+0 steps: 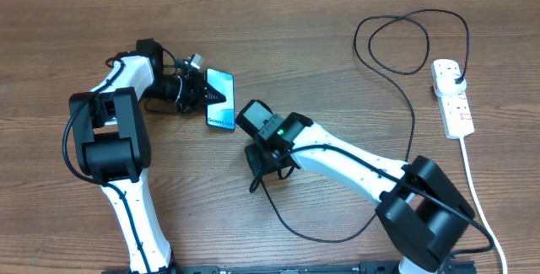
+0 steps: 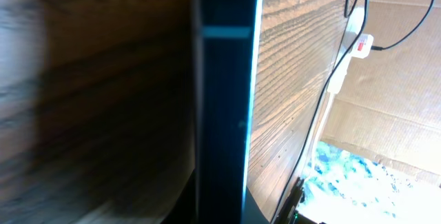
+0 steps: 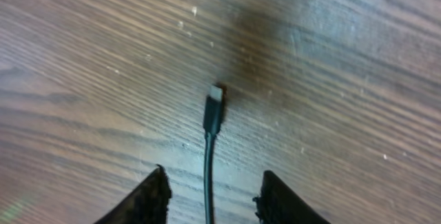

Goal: Plug charger to phone and switch on socket
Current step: 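Close the right gripper on the USB-C plug and lift it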

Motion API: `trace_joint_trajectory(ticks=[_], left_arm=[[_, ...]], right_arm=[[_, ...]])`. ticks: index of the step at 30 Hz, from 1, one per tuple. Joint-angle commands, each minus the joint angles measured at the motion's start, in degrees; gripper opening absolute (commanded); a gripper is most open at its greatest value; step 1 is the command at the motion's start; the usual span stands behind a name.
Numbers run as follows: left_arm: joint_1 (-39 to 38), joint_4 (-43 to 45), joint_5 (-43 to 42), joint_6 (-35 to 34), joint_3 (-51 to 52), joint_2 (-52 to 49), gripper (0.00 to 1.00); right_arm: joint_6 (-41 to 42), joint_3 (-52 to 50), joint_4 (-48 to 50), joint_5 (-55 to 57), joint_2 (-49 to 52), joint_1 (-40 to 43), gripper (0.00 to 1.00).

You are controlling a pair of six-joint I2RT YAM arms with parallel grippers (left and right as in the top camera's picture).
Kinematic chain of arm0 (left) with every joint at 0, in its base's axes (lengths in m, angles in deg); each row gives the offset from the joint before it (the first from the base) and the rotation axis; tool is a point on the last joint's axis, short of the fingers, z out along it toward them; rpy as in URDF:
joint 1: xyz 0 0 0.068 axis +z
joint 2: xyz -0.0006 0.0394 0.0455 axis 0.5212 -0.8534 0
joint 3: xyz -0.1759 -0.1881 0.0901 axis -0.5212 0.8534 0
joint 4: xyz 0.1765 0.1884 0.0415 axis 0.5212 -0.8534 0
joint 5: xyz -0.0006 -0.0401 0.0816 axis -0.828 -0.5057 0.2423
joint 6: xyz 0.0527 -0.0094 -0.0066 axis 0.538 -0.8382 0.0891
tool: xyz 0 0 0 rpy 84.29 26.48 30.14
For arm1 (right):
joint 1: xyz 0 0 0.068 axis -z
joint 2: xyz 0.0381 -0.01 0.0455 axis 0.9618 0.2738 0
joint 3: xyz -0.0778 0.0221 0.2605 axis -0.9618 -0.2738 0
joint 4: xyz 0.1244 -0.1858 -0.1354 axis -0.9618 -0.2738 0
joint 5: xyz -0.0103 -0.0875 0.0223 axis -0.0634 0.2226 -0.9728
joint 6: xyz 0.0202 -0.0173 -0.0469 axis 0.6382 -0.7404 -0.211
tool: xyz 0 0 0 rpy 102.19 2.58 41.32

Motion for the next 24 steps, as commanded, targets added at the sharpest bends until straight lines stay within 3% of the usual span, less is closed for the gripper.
trace_joint_trajectory(ticks=[1,4,19,24], left_arm=[[-1.3,-0.2,2.6,-1.2,1.9,-0.7,0.04],[-2.0,0.4,2.6,-1.2,1.9,-0.7,0.04],[-3.4,0.0,4.8,-1.2,1.9,-0.7,0.04],[-3.4,-0.5,5.2,-0.1,1.9,-0.7,0.04]], right_arm=[[-1.5,8.1,-5.5,0.1,3.0,0.2,0.38],[-1.7,13.7,-10.9,0.2,5.7,0.2,0.39],[-1.6,14.3,-15.8,-1.5,16.2,1.0,0.41],[-0.3,14.3,-22.9,9.0,16.2,2.5,0.41]])
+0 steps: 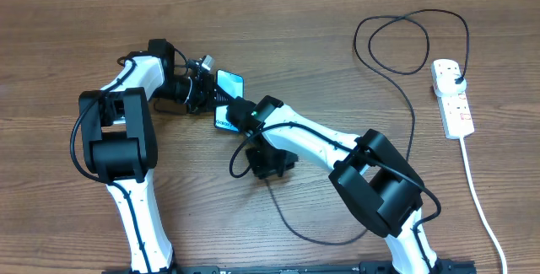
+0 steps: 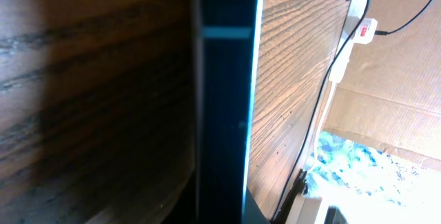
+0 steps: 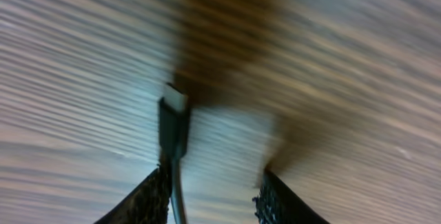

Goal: Plug charger to phone and switch on socket
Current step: 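Close the right gripper on the USB-C plug and lift it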

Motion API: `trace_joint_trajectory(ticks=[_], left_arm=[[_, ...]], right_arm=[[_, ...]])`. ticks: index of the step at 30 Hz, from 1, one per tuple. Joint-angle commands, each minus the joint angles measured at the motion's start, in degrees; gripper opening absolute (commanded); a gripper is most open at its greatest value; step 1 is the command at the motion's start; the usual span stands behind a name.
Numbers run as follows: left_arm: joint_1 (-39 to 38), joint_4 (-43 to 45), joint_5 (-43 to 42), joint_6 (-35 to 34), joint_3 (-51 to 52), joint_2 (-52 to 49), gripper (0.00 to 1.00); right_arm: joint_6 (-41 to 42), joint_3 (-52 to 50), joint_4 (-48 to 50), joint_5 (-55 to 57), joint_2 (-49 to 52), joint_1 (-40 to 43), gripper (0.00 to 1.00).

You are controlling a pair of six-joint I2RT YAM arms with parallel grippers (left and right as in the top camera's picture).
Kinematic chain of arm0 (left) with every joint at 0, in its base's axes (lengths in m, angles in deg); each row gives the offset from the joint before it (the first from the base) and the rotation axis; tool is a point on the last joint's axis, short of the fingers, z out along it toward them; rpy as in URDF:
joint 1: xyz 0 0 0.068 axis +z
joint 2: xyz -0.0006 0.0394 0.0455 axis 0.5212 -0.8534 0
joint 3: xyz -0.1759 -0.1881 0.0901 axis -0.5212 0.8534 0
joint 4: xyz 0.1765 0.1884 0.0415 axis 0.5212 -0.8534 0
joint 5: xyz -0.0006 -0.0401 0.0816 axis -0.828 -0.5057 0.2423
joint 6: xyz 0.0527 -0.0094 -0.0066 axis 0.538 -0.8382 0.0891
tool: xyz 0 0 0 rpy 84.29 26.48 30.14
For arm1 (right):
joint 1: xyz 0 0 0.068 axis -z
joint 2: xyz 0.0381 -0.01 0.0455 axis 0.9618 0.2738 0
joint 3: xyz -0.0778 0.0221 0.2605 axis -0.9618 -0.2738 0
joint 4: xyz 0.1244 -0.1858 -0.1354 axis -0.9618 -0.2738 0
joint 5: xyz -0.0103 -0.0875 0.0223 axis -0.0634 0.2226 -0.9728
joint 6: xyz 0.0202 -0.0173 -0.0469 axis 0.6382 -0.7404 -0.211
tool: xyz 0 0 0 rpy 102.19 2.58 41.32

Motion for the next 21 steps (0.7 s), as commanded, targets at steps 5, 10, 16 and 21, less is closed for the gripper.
trace_joint_trajectory(ticks=[5,10,16,21], left_arm=[[-0.5,-1.2,6.4,-0.4,1.4,-0.7,0.05],[-1.2,-1.2,6.9,-0.3,1.4,-0.7,0.04],[-2.1,-1.2,7.5,-0.3,1.4,-0.7,0.04],[-2.1,-1.2,7.5,-0.3,1.4,-0.7,0.04]], right_arm=[[3.3,0.1,-6.3,18.2,0.9,4.8,0.44],[3.2,0.1,-5.5,17.0,0.9,9.7,0.48],[1.9,0.1,-3.3,7.4,0.9,13.8,0.51],[2.8,0.1,-1.1,7.2,0.9,14.6,0.50]])
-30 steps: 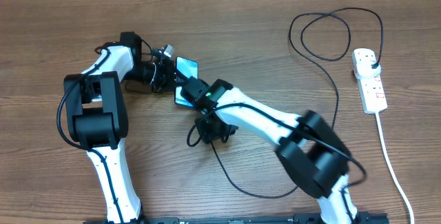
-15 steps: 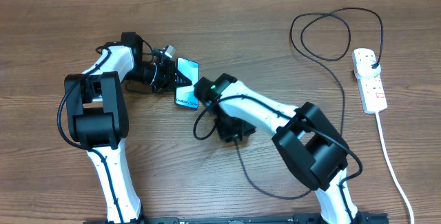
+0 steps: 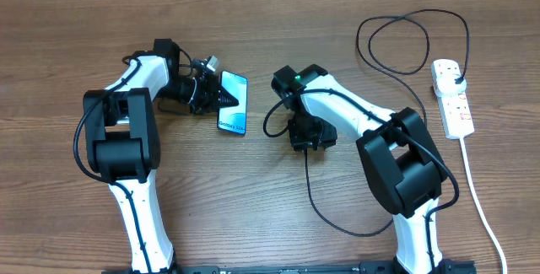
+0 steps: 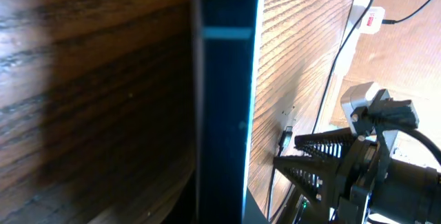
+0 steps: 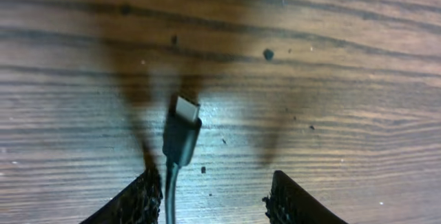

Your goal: Plug charger to phone and switch on socket

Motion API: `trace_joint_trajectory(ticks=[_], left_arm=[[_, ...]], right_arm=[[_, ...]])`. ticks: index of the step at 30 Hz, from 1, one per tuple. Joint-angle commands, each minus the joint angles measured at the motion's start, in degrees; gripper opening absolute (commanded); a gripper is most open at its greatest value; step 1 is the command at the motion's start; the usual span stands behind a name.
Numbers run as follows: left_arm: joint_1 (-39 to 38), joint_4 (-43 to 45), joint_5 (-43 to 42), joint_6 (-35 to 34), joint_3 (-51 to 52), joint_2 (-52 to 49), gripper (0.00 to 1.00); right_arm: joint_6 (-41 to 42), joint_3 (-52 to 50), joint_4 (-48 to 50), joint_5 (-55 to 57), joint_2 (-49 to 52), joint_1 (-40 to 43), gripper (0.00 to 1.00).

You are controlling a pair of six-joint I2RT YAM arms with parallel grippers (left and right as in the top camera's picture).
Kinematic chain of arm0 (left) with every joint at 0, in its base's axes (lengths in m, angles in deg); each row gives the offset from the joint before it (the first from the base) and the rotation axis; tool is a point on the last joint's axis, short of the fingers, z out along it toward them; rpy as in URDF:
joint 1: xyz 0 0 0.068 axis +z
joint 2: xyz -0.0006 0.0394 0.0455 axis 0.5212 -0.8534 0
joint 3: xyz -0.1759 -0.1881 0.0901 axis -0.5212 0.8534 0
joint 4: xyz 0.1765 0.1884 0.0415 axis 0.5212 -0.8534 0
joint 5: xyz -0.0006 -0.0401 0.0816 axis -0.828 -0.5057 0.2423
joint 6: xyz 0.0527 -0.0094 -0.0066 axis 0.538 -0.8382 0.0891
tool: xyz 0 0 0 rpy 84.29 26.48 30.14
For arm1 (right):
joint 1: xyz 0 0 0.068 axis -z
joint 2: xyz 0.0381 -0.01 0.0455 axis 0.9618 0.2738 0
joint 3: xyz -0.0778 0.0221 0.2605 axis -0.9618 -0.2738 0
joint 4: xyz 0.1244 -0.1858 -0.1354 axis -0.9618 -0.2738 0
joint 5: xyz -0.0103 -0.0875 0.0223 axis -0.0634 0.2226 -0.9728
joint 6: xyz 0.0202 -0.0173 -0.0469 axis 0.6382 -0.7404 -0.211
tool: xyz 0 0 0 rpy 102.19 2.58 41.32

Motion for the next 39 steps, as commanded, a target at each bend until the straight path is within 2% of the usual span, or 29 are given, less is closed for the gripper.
trace_joint_trajectory(ticks=[1,6,12,18,26,36,39], left_arm=[[-0.6,-0.9,6.8,-1.4,1.4,-0.8,0.04],[-0.6,-0.9,7.0,-1.4,1.4,-0.8,0.04],[-0.6,-0.9,7.0,-1.4,1.4,-0.8,0.04],[-0.6,-0.9,7.2,-1.4,1.4,-0.8,0.04],[-0.6,-0.9,7.2,-1.4,1.4,-0.8,0.04],[-0.6,-0.9,7.2,-1.4,1.4,-0.8,0.04],[-0.6,-1.0,7.3,-1.4,1.4,-0.8,0.04]], right_arm=[[1.2,0.1,2.6,-0.8,0.9,0.4,0.50],[1.6,0.1,5.6,-0.8,0.9,0.6,0.49],[6.2,-0.3,6.4,-0.5,0.9,0.6,0.36],[6.3,-3.5,8.8,-0.5,0.9,0.6,0.36],[6.3,-4.0,4.6,-0.6,0.9,0.6,0.34],[6.3,-4.4,6.4,-1.8,0.9,0.7,0.34],[6.3,-4.4,6.3,-1.9,0.9,0.7,0.29]])
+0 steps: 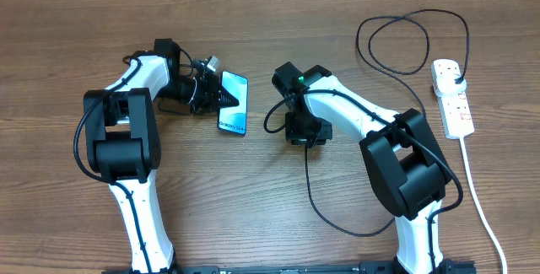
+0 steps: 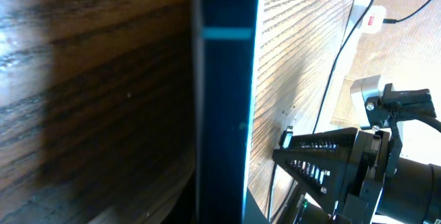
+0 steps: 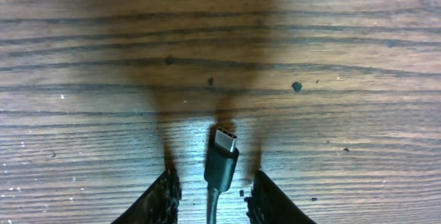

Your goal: Plug charger to phone and switch on socket

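Note:
The phone (image 1: 234, 105), screen lit, lies left of centre with my left gripper (image 1: 221, 97) shut on its left edge. In the left wrist view its dark edge (image 2: 224, 114) runs up the frame. My right gripper (image 1: 295, 133) sits a short way right of the phone. It is open, and the black USB-C plug (image 3: 222, 156) stands between its fingers (image 3: 165, 195) with a gap on each side. The left wrist view also shows the plug (image 2: 285, 139) at the ribbed fingers (image 2: 324, 147). The black charger cable (image 1: 413, 114) loops back to the white socket strip (image 1: 451, 97).
The strip lies at the far right of the wooden table (image 1: 67, 21), with its white lead (image 1: 481, 206) running to the front edge. A cardboard wall (image 2: 406, 58) stands behind the table. The charger cable curves across the boards in front of my right arm.
My right gripper's fingers stand closer together, and the plug is now centred between them instead of leaning by the left finger. The phone and left gripper have stayed put.
At first my right gripper stood open over the plug lying below the phone. It then sat just under the phone with the plug against its left finger. Later it was right of the phone with the plug, while the left gripper shifted the phone slightly right. Now the fingers are narrower.

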Motion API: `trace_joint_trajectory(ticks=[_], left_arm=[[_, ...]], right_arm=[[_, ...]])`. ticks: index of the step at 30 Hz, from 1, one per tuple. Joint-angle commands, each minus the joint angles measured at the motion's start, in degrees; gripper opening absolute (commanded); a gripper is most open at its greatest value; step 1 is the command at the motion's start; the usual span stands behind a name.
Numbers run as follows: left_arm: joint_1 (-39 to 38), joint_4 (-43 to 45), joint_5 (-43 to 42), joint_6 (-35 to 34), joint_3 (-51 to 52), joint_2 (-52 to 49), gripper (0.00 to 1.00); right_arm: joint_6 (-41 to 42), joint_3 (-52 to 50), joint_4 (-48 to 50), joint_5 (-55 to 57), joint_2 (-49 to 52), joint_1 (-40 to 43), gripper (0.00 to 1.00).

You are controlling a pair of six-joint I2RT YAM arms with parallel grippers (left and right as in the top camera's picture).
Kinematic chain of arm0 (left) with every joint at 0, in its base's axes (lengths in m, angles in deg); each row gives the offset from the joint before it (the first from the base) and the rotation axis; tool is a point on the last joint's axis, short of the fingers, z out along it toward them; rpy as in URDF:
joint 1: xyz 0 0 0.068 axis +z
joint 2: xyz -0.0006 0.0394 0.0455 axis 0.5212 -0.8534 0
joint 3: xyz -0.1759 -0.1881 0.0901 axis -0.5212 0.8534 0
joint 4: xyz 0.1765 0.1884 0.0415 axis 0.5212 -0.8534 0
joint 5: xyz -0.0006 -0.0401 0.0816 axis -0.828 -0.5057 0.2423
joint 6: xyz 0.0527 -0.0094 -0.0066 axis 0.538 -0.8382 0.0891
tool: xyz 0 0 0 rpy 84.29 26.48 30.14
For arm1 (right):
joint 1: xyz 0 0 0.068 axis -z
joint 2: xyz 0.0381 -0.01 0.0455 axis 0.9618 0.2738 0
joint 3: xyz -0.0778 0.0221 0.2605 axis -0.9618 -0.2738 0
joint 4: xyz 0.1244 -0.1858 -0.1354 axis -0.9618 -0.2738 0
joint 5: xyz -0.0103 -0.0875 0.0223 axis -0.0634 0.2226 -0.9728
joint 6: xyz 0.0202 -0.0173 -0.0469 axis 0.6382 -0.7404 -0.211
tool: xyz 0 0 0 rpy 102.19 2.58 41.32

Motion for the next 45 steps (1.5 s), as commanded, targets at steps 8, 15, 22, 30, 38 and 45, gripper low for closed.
trace_joint_trajectory(ticks=[8,15,22,30,38,45], left_arm=[[-0.5,-1.0,7.1,-1.4,1.4,-0.9,0.04],[-0.5,-1.0,7.1,-1.4,1.4,-0.9,0.04],[-0.5,-1.0,7.1,-1.4,1.4,-0.9,0.04],[-0.5,-1.0,7.3,-1.4,1.4,-0.9,0.04],[-0.5,-1.0,7.3,-1.4,1.4,-0.9,0.04],[-0.5,-0.9,7.3,-1.4,1.4,-0.9,0.04]], right_arm=[[0.7,-2.6,0.9,0.9,2.0,0.2,0.17],[0.7,-2.6,2.2,0.9,2.0,0.2,0.11],[0.6,-2.6,2.3,0.9,2.0,0.2,0.12],[0.5,-2.6,2.9,0.9,2.0,0.2,0.04],[-0.2,-2.5,2.8,0.9,2.0,0.3,0.04],[-0.2,-2.5,2.8,0.9,2.0,0.3,0.04]])
